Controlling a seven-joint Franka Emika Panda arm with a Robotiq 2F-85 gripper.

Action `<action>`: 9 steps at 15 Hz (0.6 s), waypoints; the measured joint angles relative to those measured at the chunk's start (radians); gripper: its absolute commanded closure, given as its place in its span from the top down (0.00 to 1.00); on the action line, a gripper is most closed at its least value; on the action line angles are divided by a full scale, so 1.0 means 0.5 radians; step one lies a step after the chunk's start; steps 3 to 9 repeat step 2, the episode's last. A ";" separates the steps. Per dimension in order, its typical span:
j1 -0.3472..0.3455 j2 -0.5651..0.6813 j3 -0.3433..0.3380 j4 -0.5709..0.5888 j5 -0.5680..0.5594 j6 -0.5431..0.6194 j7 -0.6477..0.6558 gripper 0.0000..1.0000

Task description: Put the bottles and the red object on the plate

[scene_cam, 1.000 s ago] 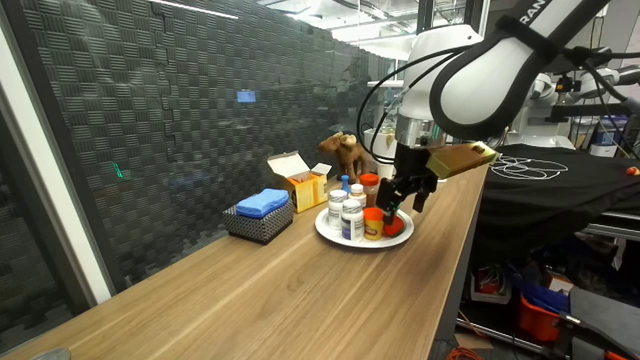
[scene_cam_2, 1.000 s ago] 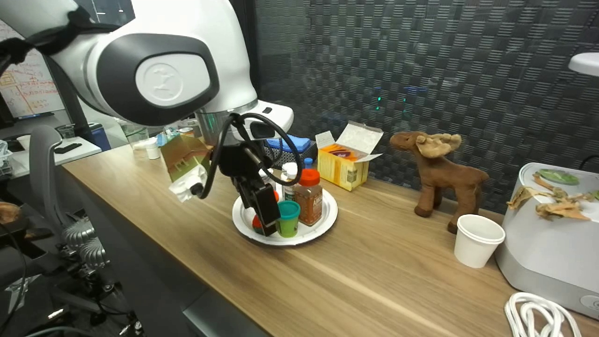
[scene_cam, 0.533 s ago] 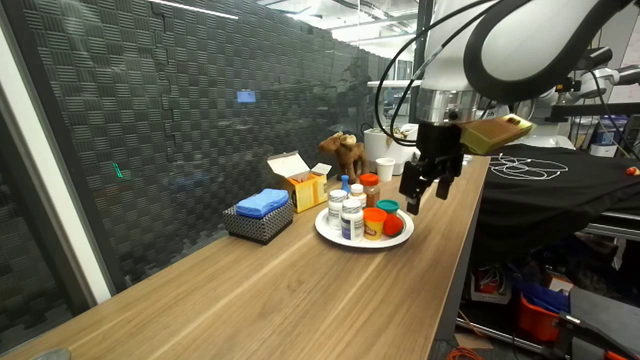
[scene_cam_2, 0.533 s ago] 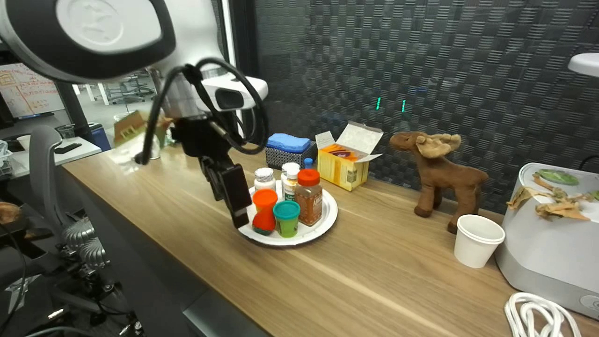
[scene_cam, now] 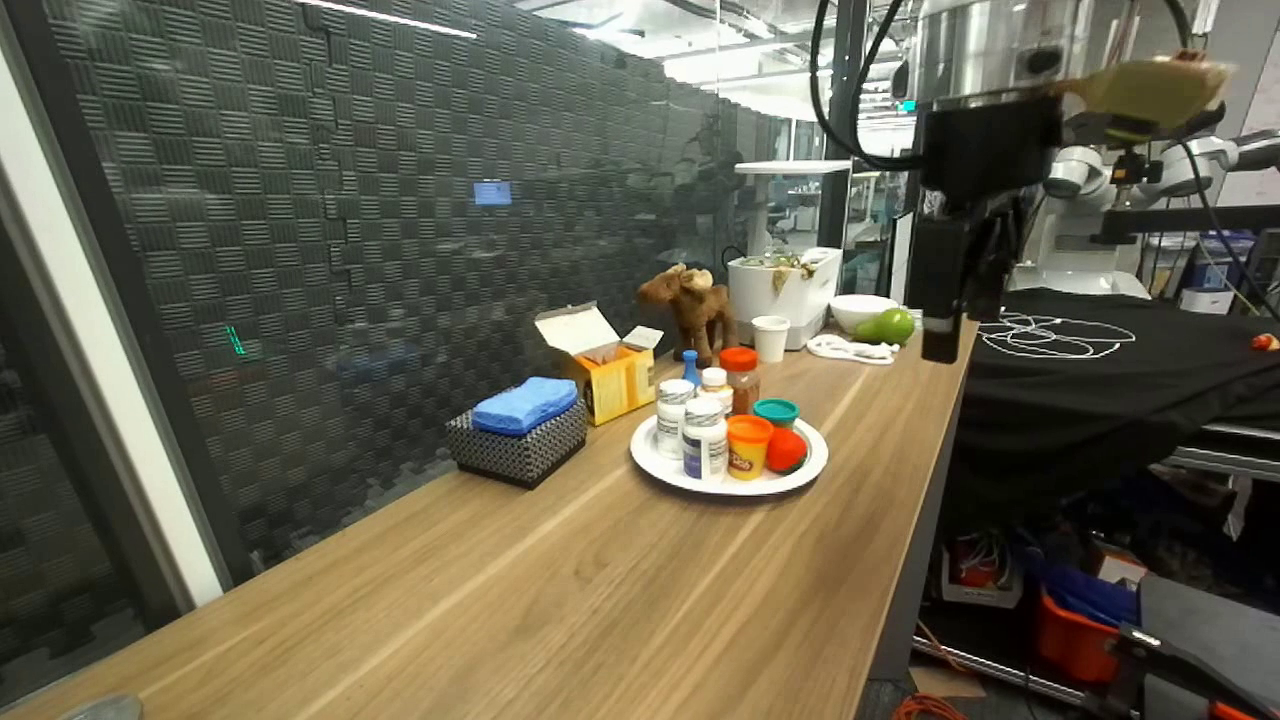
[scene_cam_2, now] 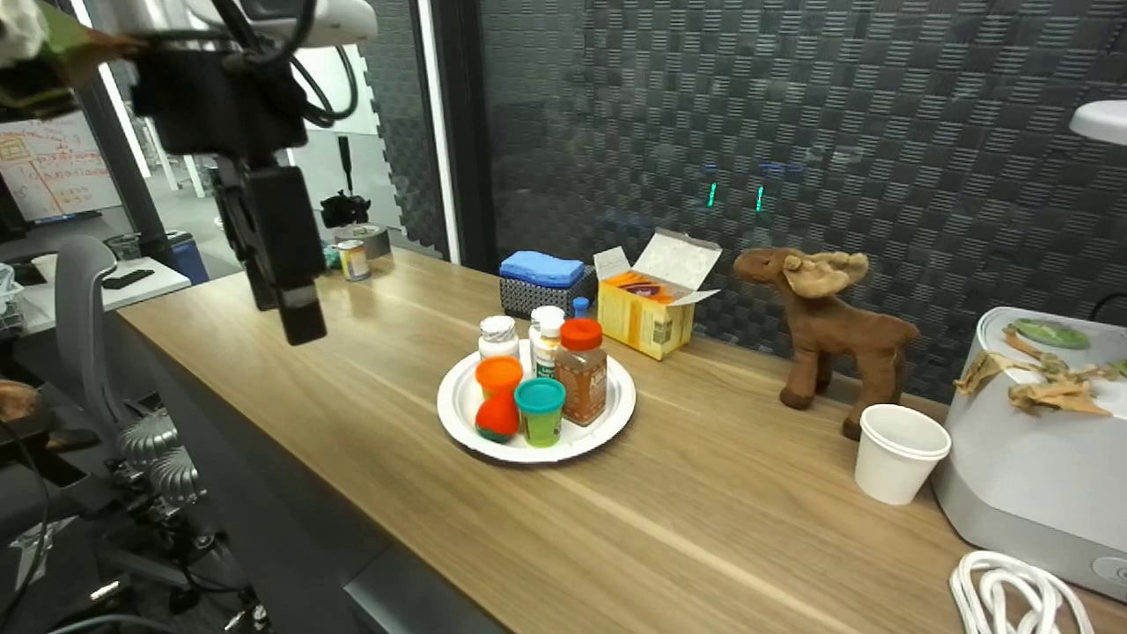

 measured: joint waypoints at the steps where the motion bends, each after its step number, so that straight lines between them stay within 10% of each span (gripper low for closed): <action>1: 0.011 -0.053 0.000 -0.005 0.010 -0.053 -0.016 1.00; 9: 0.015 -0.090 0.000 -0.014 0.013 -0.075 -0.026 1.00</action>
